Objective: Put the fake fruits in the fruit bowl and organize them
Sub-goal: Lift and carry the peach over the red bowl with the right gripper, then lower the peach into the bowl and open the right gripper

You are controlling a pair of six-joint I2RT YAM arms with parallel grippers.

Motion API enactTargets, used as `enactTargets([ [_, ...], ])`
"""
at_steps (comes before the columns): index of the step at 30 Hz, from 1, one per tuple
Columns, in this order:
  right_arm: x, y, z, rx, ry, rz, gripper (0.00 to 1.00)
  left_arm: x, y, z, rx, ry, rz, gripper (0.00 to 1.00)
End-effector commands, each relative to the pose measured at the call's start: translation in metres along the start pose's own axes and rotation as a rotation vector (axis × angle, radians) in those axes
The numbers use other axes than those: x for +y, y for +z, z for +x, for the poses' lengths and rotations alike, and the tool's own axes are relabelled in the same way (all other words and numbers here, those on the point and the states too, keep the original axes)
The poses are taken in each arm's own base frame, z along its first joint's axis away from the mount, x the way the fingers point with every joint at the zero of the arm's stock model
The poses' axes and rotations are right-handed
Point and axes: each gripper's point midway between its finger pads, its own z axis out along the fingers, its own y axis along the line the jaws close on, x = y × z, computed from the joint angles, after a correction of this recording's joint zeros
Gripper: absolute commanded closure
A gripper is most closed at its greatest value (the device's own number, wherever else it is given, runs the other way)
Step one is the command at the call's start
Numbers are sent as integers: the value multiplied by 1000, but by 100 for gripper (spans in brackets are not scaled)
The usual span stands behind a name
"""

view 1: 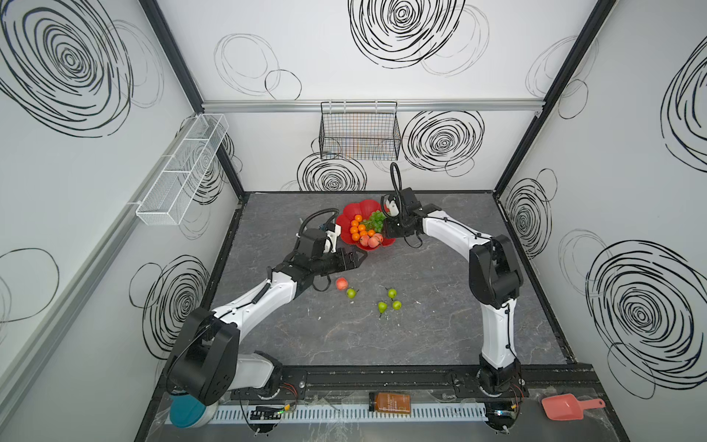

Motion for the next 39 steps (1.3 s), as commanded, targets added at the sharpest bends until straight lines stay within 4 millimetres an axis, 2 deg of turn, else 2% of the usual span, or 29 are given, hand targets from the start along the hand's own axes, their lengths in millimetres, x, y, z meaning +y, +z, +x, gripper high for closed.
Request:
enactTargets([
  [1, -9, 3, -3, 17, -7, 40, 55, -13, 0, -17, -40, 43, 46, 4],
  [10, -8, 17, 1, 49, -5, 31, 51, -9, 2, -13, -26, 43, 37, 4],
  [21, -9, 16, 1, 53, -1, 36, 44, -4, 0, -10, -17, 46, 25, 4],
  [24, -9, 8, -3, 38, -4, 43, 44, -6, -3, -10, -20, 47, 27, 4],
  [32, 4, -35, -18, -44, -20, 39, 45, -11, -27, -10, -50, 66, -4, 4],
  [39, 21, -66, 6, -85, -19, 0, 46, 3, -62, 0, -88, 53, -68, 4],
])
